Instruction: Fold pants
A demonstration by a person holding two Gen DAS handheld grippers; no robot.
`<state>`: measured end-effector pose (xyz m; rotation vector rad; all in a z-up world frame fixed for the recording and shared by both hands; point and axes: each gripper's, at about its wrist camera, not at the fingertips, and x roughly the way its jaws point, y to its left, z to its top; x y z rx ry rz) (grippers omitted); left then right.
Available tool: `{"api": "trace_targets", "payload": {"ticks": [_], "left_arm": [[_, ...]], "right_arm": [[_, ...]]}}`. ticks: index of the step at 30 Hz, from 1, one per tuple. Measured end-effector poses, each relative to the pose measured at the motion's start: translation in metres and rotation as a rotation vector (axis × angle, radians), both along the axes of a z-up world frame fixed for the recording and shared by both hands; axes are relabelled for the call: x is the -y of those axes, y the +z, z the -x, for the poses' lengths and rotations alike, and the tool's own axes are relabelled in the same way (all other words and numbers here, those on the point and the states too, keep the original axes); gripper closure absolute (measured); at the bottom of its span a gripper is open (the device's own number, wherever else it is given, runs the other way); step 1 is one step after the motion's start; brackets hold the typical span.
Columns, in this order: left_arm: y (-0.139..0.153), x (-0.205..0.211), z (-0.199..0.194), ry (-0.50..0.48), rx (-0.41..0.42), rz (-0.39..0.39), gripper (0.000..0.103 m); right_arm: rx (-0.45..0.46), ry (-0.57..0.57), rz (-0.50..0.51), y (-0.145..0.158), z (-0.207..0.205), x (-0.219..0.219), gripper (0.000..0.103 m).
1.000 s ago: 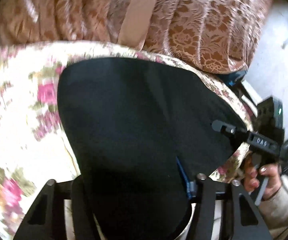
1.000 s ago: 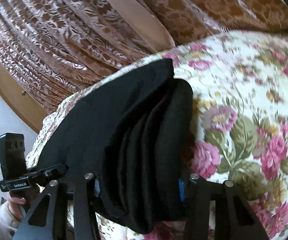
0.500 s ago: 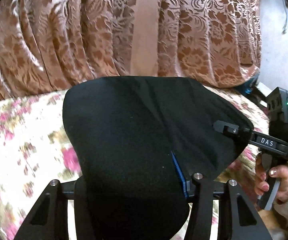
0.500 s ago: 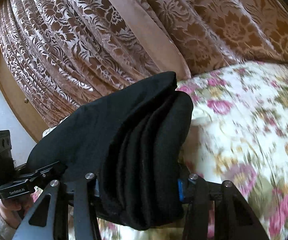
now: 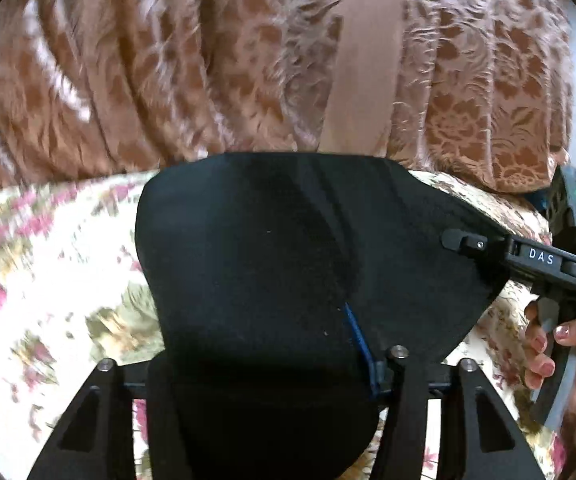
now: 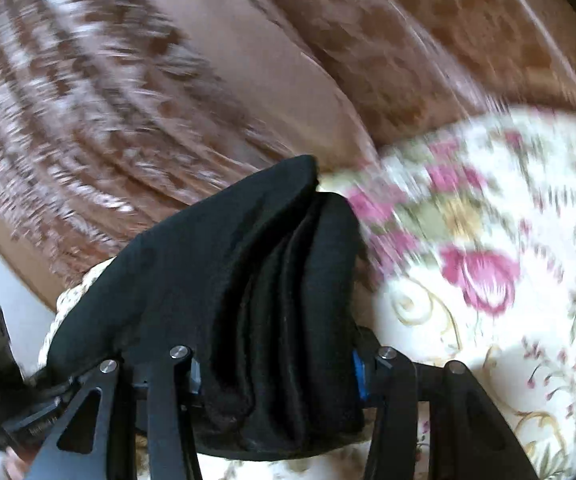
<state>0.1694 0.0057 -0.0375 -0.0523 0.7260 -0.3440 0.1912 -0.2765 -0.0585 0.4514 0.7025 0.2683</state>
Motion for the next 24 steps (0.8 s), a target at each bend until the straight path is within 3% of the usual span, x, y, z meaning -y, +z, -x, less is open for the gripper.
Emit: {"api": "trace_targets", "payload": {"ticks": [3, 8, 10, 12, 14, 17, 24], "left_arm": [[-0.012, -0.006, 0.003, 0.015, 0.003, 0.03, 0.031], [-0.018, -0.006, 0.006, 0.028, 0.007, 0.04, 0.027], [-0.019, -0.003, 0.009, 0.041, 0.018, 0.019, 0.02], [-0.02, -0.005, 0.009, 0.069, 0.018, 0.007, 0.007], [-0.02, -0.009, 0.011, 0.097, 0.01, 0.016, 0.005], [-0.02, -0.012, 0.023, 0.138, 0.006, 0.021, 0.005], [-0.011, -0.002, 0.064, 0.267, 0.104, -0.105, 0.0]], "right_arm": [[-0.023, -0.007, 0.009, -0.018, -0.002, 0.005, 0.048], [0.01, -0.017, 0.049, -0.026, 0.004, 0.004, 0.04], [0.011, -0.034, 0.068, -0.027, 0.003, 0.004, 0.036], [0.005, -0.05, 0.077, -0.028, 0.003, 0.004, 0.029], [-0.008, -0.058, 0.078, -0.028, 0.003, 0.006, 0.023], [0.012, -0.084, 0.121, -0.021, 0.013, 0.003, 0.023], [0.067, -0.189, 0.219, -0.002, 0.055, -0.005, 0.023]]}}
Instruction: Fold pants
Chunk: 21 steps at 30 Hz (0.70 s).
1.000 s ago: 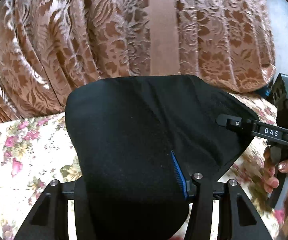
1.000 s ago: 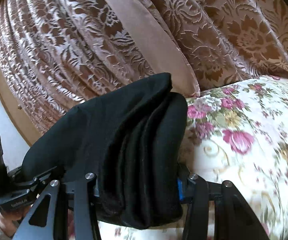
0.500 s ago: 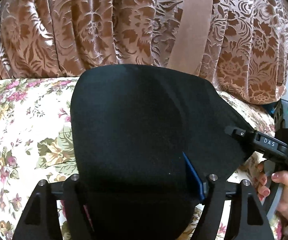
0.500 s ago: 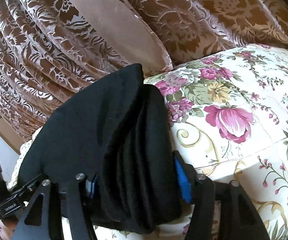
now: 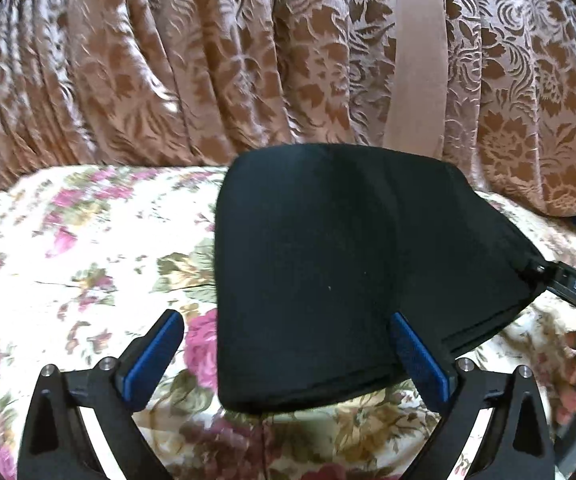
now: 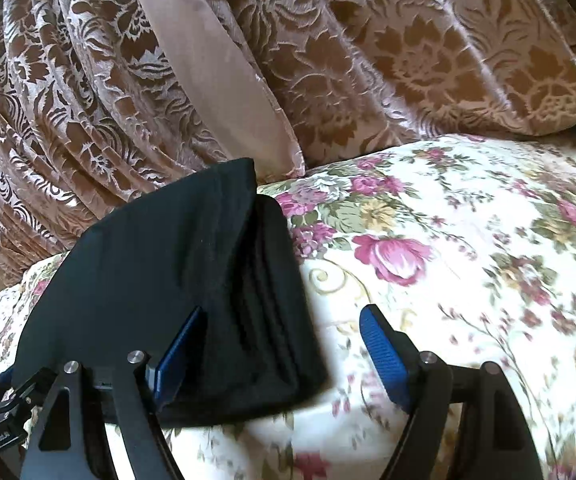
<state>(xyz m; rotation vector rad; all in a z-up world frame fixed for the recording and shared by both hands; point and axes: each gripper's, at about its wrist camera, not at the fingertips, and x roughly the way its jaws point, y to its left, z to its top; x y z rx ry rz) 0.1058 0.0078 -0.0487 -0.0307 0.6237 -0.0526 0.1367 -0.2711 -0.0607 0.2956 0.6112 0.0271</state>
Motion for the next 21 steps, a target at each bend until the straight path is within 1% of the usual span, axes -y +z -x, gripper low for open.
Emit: {"api": "trace_targets", "payload": {"ticks": [2, 7, 10, 13, 16, 17, 19, 21], "left_arm": [[0.002, 0.004, 0.007, 0.023, 0.012, -0.031, 0.0], [0.005, 0.012, 0.021, 0.04, 0.04, -0.096, 0.0], [0.006, 0.014, 0.031, 0.046, 0.059, -0.105, 0.0], [0.009, 0.013, 0.038, 0.044, 0.075, -0.096, 0.0], [0.013, 0.015, 0.047, 0.109, 0.097, -0.146, 0.0], [0.014, 0.015, 0.05, 0.108, 0.101, -0.146, 0.0], [0.016, 0.014, 0.056, 0.093, 0.095, -0.118, 0.0], [0.019, 0.013, 0.063, 0.1, 0.089, -0.103, 0.0]], "right_arm": [[-0.006, -0.01, 0.005, 0.0, 0.007, -0.001, 0.023], [0.008, -0.038, 0.032, 0.004, 0.025, -0.004, 0.023], [0.021, -0.044, 0.062, 0.007, 0.038, -0.011, 0.023], [0.075, -0.044, 0.109, 0.013, 0.058, -0.022, 0.023], [0.116, -0.044, 0.147, 0.019, 0.072, -0.033, 0.023], [0.126, -0.042, 0.159, 0.02, 0.077, -0.036, 0.023], [0.144, -0.036, 0.19, 0.023, 0.085, -0.045, 0.023], [0.141, -0.018, 0.206, 0.025, 0.091, -0.053, 0.023]]}}
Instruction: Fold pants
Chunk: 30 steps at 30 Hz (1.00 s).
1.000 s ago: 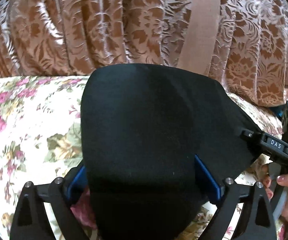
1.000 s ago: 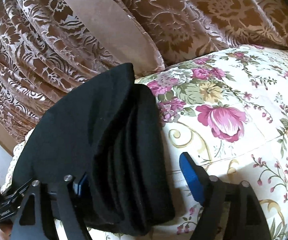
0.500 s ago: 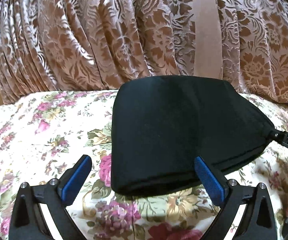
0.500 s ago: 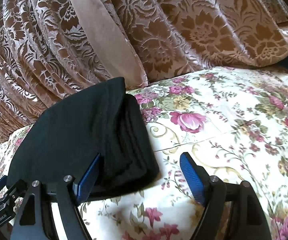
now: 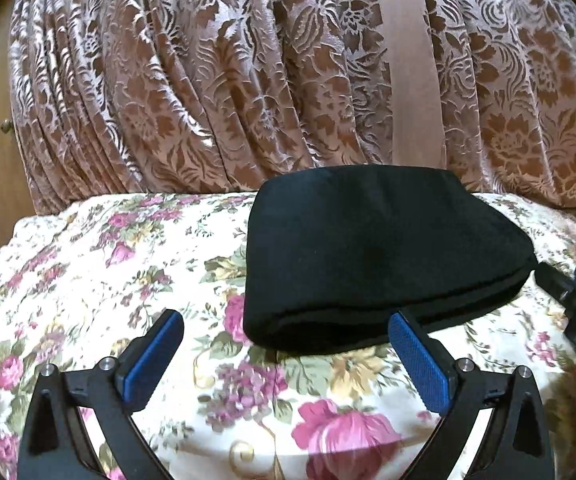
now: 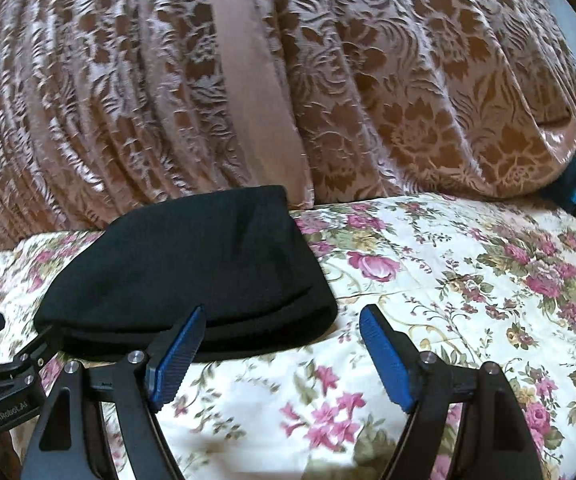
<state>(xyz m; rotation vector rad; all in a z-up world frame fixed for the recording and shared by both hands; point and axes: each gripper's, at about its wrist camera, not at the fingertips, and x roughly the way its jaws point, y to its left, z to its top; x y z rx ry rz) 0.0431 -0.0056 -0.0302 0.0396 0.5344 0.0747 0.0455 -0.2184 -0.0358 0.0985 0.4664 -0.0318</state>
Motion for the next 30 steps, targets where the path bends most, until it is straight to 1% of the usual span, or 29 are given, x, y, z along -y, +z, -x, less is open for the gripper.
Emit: {"api": "trace_targets", "payload": {"ticks": [3, 6, 8, 10, 13, 15, 17, 20, 30], "left_arm": [[0.004, -0.002, 0.012, 0.022, -0.002, 0.026, 0.0], [0.009, -0.006, 0.025, 0.037, -0.009, 0.058, 0.0], [0.011, -0.006, 0.031, 0.036, -0.012, 0.062, 0.0], [0.014, -0.005, 0.039, 0.034, -0.006, 0.043, 0.0], [0.019, -0.002, 0.049, 0.023, 0.009, 0.018, 0.0], [0.02, -0.002, 0.054, 0.019, 0.006, 0.016, 0.001], [0.02, -0.005, 0.056, 0.017, -0.004, 0.028, 0.001], [0.021, -0.009, 0.058, 0.017, -0.02, 0.054, 0.001], [0.02, -0.018, 0.059, 0.037, -0.062, 0.093, 0.001]], "right_arm": [[-0.015, -0.003, 0.021, 0.002, 0.011, -0.009, 0.023], [-0.045, -0.006, 0.01, 0.002, 0.02, -0.01, 0.023], [-0.077, 0.005, -0.004, 0.001, 0.024, -0.012, 0.023], [-0.098, 0.007, -0.002, -0.002, 0.03, -0.014, 0.023], [-0.086, 0.009, -0.009, 0.001, 0.042, -0.014, 0.023], [-0.081, 0.007, -0.011, 0.005, 0.047, -0.013, 0.023], [-0.072, -0.002, -0.004, 0.008, 0.051, -0.013, 0.023], [-0.065, 0.016, -0.007, 0.012, 0.054, -0.015, 0.023], [-0.062, 0.041, 0.01, 0.014, 0.062, -0.023, 0.023]]}}
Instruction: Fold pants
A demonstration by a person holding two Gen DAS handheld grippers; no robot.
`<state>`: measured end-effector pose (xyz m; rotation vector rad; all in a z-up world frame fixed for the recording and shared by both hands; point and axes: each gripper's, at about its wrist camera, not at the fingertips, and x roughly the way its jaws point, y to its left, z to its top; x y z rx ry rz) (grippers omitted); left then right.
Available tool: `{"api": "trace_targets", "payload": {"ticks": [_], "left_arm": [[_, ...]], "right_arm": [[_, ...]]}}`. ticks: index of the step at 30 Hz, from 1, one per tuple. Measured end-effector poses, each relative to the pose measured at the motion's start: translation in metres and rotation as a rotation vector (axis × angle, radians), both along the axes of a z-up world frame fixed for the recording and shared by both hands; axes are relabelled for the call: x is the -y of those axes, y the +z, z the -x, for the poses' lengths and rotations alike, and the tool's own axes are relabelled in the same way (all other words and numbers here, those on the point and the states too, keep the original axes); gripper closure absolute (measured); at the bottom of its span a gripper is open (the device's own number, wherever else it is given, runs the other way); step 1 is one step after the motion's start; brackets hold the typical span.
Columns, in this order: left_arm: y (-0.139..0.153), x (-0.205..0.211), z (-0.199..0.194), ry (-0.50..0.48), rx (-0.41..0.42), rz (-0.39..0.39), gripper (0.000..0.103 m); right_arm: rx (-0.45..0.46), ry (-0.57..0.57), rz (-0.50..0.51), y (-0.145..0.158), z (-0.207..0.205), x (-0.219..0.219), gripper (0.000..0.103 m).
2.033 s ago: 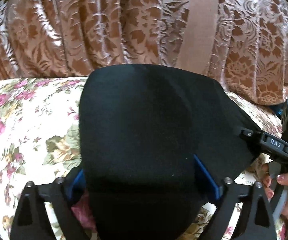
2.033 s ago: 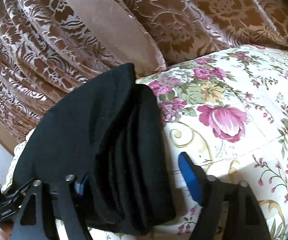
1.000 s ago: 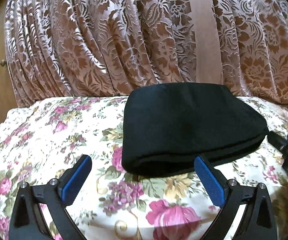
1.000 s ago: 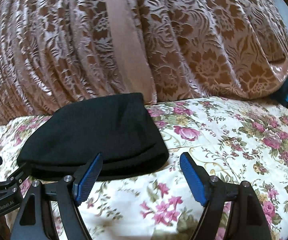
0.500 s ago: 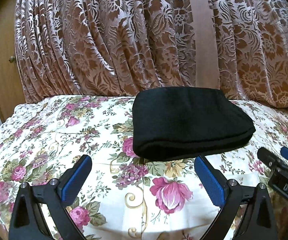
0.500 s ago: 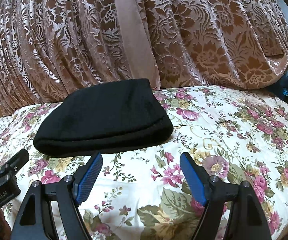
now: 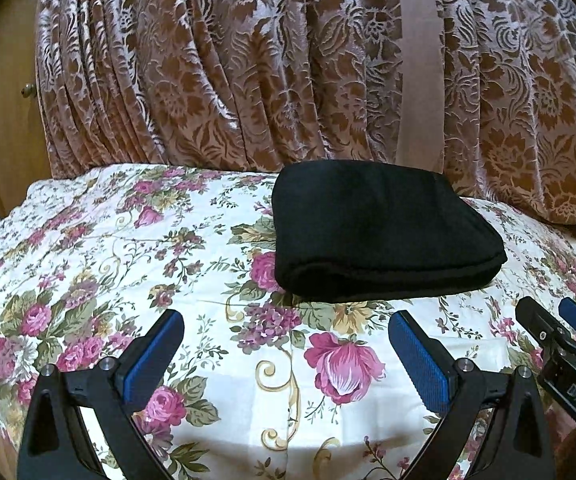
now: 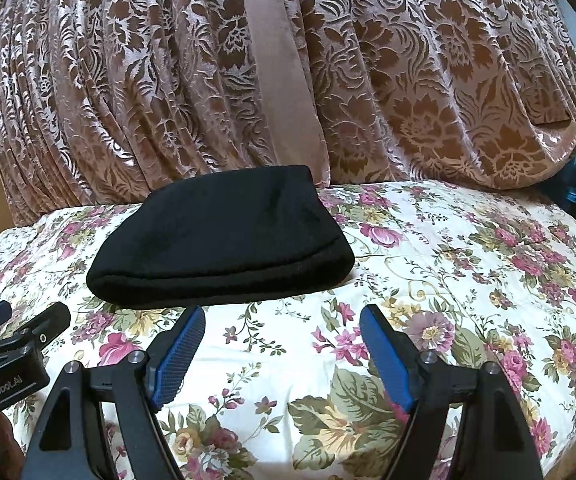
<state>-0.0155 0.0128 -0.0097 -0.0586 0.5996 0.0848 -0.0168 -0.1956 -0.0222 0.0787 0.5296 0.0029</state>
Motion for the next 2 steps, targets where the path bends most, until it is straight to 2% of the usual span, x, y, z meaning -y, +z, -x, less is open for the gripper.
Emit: {"api": "trace_targets", "payload": {"ticks": [2], "left_arm": [[-0.0007, -0.0014, -0.0002, -0.001, -0.006, 0.01, 0.001]], "right_arm": [[0.004, 0.006, 0.003, 0.0011, 0.001, -0.001, 0.023]]}}
